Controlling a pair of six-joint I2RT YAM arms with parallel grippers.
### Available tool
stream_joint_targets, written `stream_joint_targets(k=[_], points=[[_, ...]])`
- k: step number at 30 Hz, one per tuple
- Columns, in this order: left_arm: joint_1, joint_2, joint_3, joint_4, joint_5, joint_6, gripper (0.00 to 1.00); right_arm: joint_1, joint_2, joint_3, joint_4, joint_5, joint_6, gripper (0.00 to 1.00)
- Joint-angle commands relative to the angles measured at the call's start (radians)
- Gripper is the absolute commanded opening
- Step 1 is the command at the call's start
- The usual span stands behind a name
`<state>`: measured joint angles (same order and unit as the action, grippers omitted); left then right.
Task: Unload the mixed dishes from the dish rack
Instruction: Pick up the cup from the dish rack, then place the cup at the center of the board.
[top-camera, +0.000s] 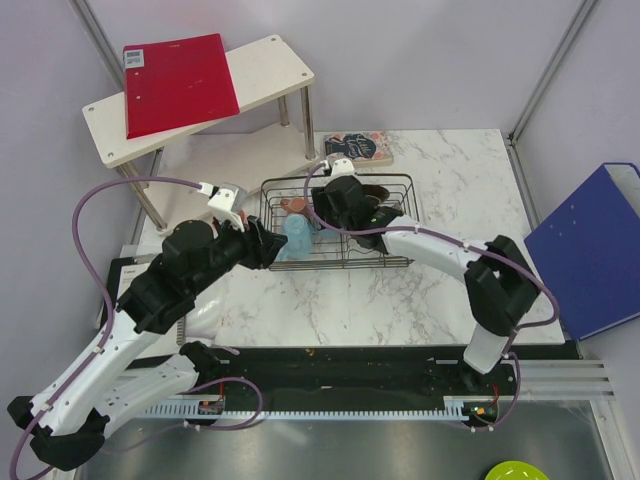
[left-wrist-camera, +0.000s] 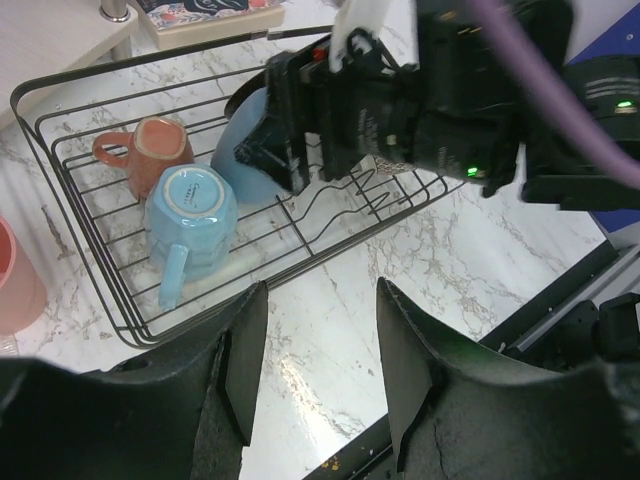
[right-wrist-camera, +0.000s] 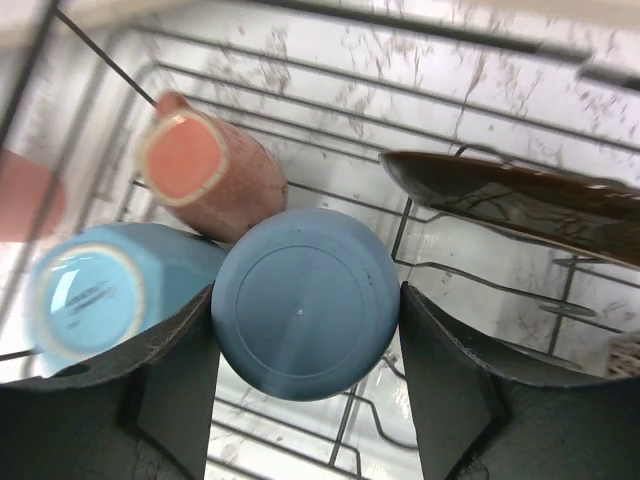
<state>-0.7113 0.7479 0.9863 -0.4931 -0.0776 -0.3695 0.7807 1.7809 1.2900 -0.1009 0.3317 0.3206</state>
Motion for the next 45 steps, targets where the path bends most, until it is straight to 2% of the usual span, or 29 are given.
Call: stream_joint_targets(k=[1,7,8,9,10,11,12,13,15,17,20,22,23,25,26,29,33,45], points=[[-0.004,0.001,-0.005,0.047,-0.028,0.02,0.54,0.0,-0.2,-0.015,-0.002,-0.025,0.008,0.46],[-0.005,0.007,-0.006,0.067,-0.05,-0.005,0.54,-0.001,-0.443,-0.107,0.009,-0.095,0.046,0.43],[-0.004,0.007,-0.009,0.073,-0.076,-0.02,0.54,0.0,-0.478,-0.136,0.033,-0.106,0.069,0.41],[-0.005,0.004,-0.012,0.076,-0.112,-0.044,0.55,-0.004,-0.517,-0.202,0.093,-0.138,0.089,0.31],[-0.005,0.002,-0.023,0.077,-0.151,-0.115,0.75,-0.011,-0.585,-0.236,0.142,-0.164,0.11,0.22],[-0.004,-0.014,-0.031,0.083,-0.162,-0.13,0.84,-0.041,-0.616,-0.273,0.182,-0.205,0.17,0.06],[-0.004,-0.022,-0.043,0.129,-0.143,-0.141,0.89,-0.06,-0.644,-0.344,0.264,-0.279,0.207,0.0],[-0.004,-0.034,-0.066,0.158,-0.116,-0.149,0.95,-0.082,-0.69,-0.38,0.308,-0.324,0.245,0.0],[-0.004,-0.064,-0.092,0.224,-0.01,-0.163,0.99,-0.138,-0.722,-0.484,0.462,-0.46,0.363,0.0],[-0.004,-0.076,-0.132,0.325,0.097,-0.184,0.99,-0.176,-0.744,-0.543,0.564,-0.523,0.446,0.0],[-0.002,-0.084,-0.179,0.444,0.195,-0.215,0.99,-0.204,-0.736,-0.642,0.871,-0.635,0.612,0.0],[-0.004,-0.094,-0.224,0.491,0.211,-0.241,0.99,-0.215,-0.694,-0.707,1.022,-0.701,0.758,0.0],[-0.004,-0.1,-0.241,0.57,0.222,-0.249,0.99,-0.221,-0.671,-0.737,1.178,-0.721,0.811,0.0],[-0.002,-0.113,-0.283,0.634,0.236,-0.267,0.99,-0.222,-0.591,-0.768,1.356,-0.747,0.958,0.0],[-0.004,-0.111,-0.293,0.675,0.251,-0.273,0.99,-0.222,-0.562,-0.782,1.524,-0.752,1.001,0.0],[-0.004,-0.081,-0.293,0.682,0.278,-0.282,0.99,-0.221,-0.463,-0.813,1.734,-0.74,1.118,0.0],[-0.002,-0.082,-0.305,0.717,0.294,-0.295,0.98,-0.222,-0.42,-0.805,1.762,-0.75,1.132,0.0],[-0.002,-0.019,-0.321,0.765,0.332,-0.319,0.94,-0.213,-0.433,-0.771,1.771,-0.77,1.121,0.0]])
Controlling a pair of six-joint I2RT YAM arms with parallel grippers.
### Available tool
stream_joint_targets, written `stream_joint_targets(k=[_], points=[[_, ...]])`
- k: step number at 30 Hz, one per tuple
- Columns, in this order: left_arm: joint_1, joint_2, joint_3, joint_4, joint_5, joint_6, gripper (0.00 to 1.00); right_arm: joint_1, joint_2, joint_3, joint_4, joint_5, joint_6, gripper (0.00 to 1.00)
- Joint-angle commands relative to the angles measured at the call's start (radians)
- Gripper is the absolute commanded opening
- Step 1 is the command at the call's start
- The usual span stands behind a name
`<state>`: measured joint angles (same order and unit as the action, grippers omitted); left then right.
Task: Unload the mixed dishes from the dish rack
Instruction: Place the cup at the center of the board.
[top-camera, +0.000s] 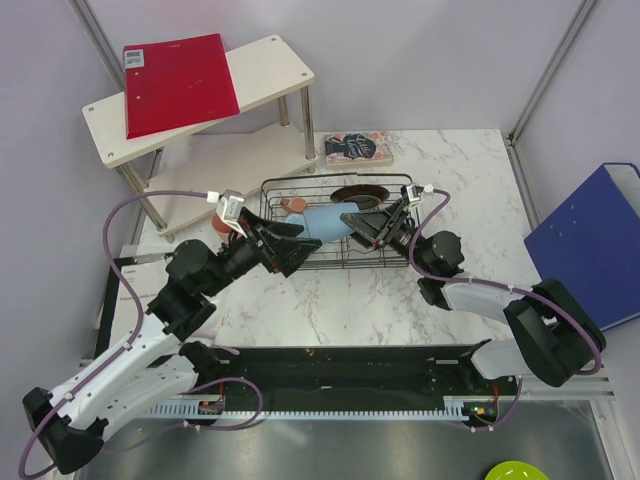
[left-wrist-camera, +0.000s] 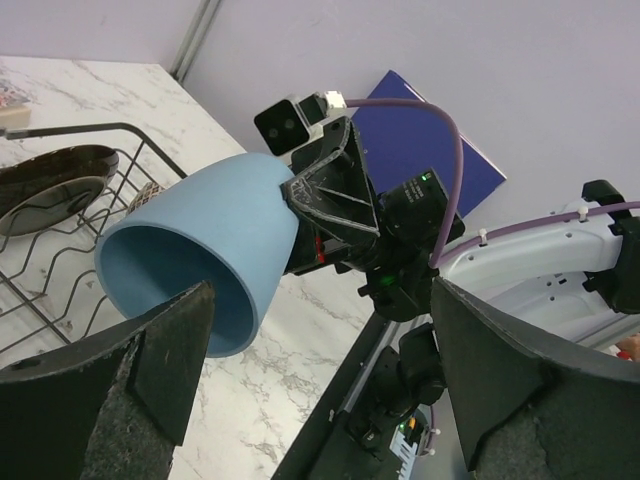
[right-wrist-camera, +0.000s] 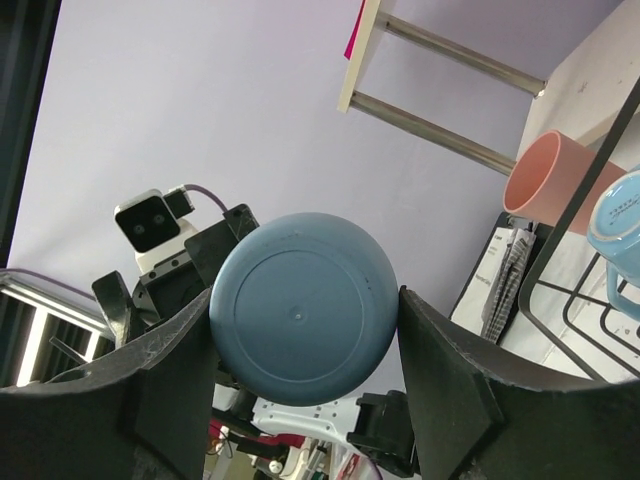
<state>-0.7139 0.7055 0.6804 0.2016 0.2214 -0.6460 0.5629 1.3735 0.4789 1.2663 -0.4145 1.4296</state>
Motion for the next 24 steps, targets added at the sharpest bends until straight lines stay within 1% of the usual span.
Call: stream_joint_targets(k=[1,6,9,10,12,13,14,15,16,17,18,19,20,21,22,23,24], points=[[-0.001,0.028,-0.018,0.074,0.036,-0.043,0.94,0.008,-0.027,0.04,0.404,-0.024,0.011,0.0],[0.001,0.071,-0.022,0.091,0.061,-0.056,0.91,0.04,-0.03,0.055,0.398,-0.038,-0.006,0.0],[-0.001,0.089,-0.027,0.105,0.075,-0.06,0.78,0.058,-0.033,0.067,0.39,-0.053,-0.018,0.0],[-0.001,0.092,-0.028,0.107,0.078,-0.061,0.66,0.063,-0.036,0.067,0.386,-0.055,-0.021,0.0],[-0.001,0.091,-0.03,0.105,0.079,-0.06,0.51,0.063,-0.05,0.066,0.36,-0.056,-0.04,0.0],[-0.001,0.089,-0.028,0.102,0.079,-0.055,0.37,0.065,-0.057,0.063,0.348,-0.058,-0.05,0.0],[-0.001,0.081,-0.028,0.095,0.076,-0.052,0.29,0.063,-0.065,0.063,0.316,-0.061,-0.069,0.0],[-0.001,0.078,-0.022,0.069,0.072,-0.043,0.11,0.063,-0.083,0.063,0.295,-0.064,-0.083,0.0],[-0.001,0.075,-0.016,0.044,0.064,-0.037,0.02,0.065,-0.097,0.063,0.274,-0.064,-0.096,0.0],[0.001,0.071,-0.009,0.016,0.041,-0.032,0.02,0.063,-0.109,0.061,0.222,-0.067,-0.112,0.0],[0.001,0.071,0.017,-0.011,0.032,-0.014,0.02,0.063,-0.141,0.063,0.185,-0.069,-0.16,0.04],[-0.001,0.074,0.037,-0.095,0.024,0.0,0.02,0.063,-0.161,0.064,0.136,-0.069,-0.188,0.47],[-0.001,0.075,0.059,-0.137,0.012,0.017,0.02,0.063,-0.187,0.081,-0.021,-0.067,-0.231,0.72],[-0.001,0.087,0.117,-0.193,0.0,0.054,0.02,0.065,-0.244,0.098,-0.136,-0.061,-0.333,0.93],[0.001,0.092,0.151,-0.315,-0.028,0.074,0.02,0.068,-0.275,0.122,-0.429,-0.019,-0.41,0.98],[-0.001,0.1,0.187,-0.391,-0.045,0.097,0.02,0.068,-0.307,0.182,-0.582,0.021,-0.484,0.98],[-0.001,0.133,0.276,-0.463,-0.068,0.139,0.02,0.071,-0.359,0.214,-0.722,0.081,-0.553,0.98]])
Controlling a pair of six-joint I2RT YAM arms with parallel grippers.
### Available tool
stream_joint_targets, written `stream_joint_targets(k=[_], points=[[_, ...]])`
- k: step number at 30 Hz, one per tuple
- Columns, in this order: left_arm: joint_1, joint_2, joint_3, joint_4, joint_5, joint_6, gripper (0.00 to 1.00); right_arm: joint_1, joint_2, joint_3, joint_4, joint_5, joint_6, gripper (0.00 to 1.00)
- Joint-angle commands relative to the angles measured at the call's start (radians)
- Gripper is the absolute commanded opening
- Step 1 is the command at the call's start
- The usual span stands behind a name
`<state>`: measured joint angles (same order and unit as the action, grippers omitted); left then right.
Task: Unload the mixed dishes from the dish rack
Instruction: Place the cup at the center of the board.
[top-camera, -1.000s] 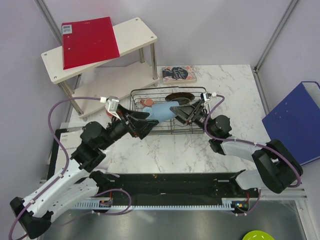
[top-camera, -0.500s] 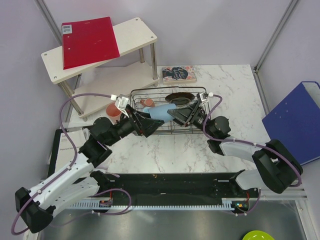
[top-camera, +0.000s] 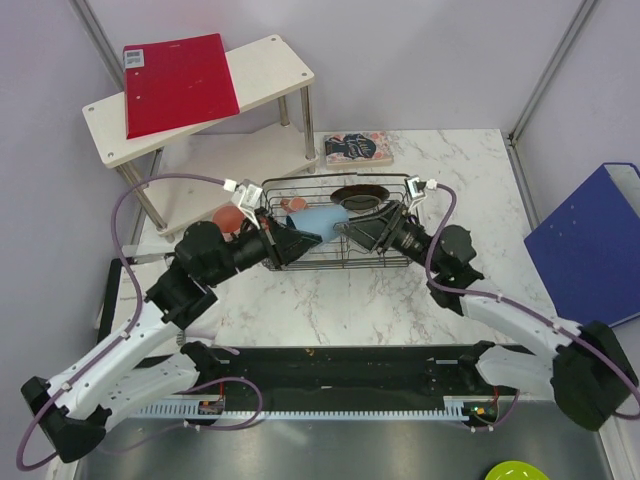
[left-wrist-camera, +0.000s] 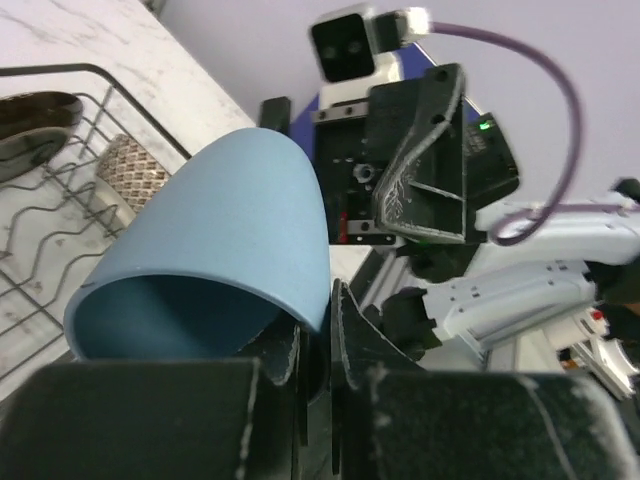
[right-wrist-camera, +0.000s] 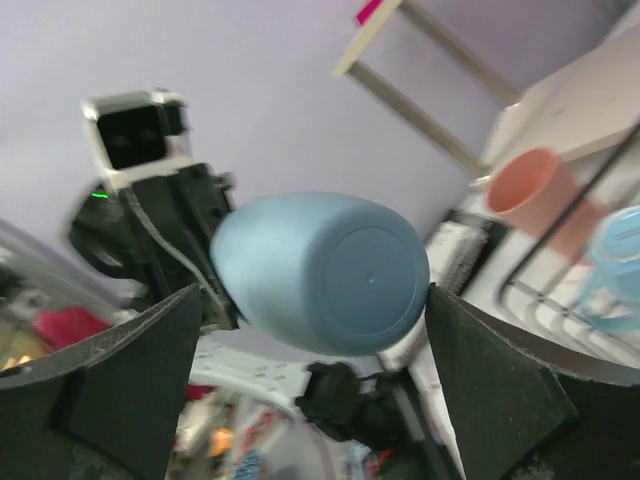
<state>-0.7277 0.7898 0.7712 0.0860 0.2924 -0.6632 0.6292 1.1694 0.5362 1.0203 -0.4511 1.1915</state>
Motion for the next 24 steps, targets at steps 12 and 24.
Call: stream_joint_targets(k=[12,24], points=[[-0.001,0.293,0.61,-1.256,-0.282,0.33,0.02,0.007,-0.301,0.269,-1.203,0.661,-0.656,0.98],[-0.366,0.466,0.517,-1.339,-0.43,0.228,0.02,0.007,-0.316,0.216,-1.22,0.637,-0.661,0.99]])
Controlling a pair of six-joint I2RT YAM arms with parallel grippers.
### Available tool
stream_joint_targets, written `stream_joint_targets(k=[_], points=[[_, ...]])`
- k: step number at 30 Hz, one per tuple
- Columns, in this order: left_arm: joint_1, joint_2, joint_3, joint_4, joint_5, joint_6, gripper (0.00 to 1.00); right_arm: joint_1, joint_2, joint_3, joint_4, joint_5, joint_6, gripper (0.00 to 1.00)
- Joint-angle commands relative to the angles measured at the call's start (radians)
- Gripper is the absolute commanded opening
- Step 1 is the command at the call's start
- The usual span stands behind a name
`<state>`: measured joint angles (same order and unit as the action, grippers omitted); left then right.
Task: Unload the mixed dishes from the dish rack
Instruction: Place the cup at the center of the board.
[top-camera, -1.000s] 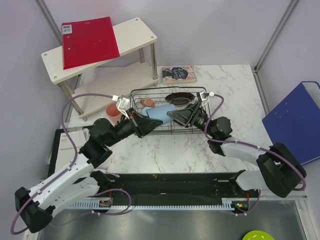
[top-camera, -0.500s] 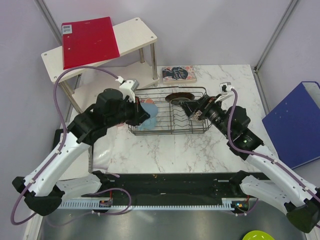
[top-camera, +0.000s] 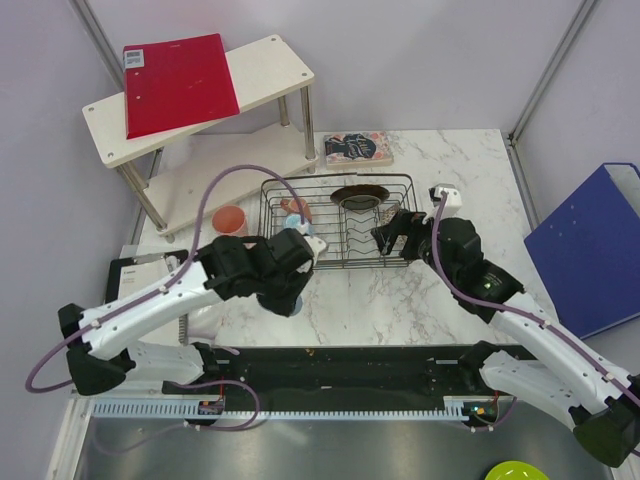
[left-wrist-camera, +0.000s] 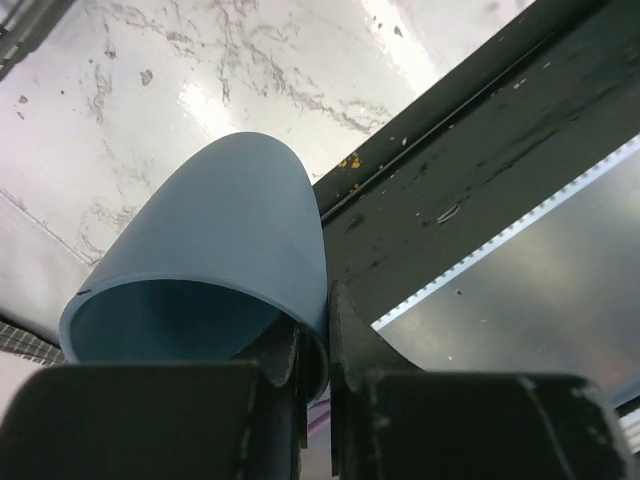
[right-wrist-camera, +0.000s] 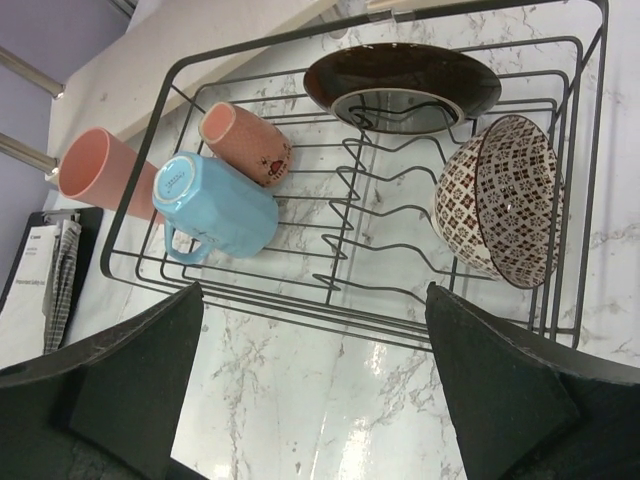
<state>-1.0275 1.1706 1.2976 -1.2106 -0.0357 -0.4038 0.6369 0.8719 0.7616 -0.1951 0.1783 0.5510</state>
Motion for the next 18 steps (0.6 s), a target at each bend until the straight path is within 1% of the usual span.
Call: stream_joint_targets(k=[1,4,6,10,13,18], points=[[-0.078,0.106,-0.015,-0.047,-0.124,-0.027,0.02,0.0,-0.02,-0.015,-0.007,0.006,-0.02,0.98],[-0.08,0.159,-0.05,-0.037,-0.15,-0.007,0.02,0.001,-0.037,-0.027,-0.02,0.009,-0.022,0.98],[-0.075,0.176,-0.092,0.012,-0.161,0.014,0.02,0.0,-0.05,-0.036,-0.021,0.013,-0.023,0.98],[-0.039,0.247,-0.135,0.092,-0.055,0.06,0.02,0.0,-0.068,-0.054,-0.026,0.015,-0.025,0.98],[-0.036,0.277,-0.133,0.155,0.005,0.083,0.02,0.0,-0.076,-0.065,-0.024,0.016,-0.026,0.98],[-0.036,0.353,-0.055,0.178,0.026,0.094,0.02,0.0,-0.085,-0.074,-0.024,0.012,-0.036,0.98]])
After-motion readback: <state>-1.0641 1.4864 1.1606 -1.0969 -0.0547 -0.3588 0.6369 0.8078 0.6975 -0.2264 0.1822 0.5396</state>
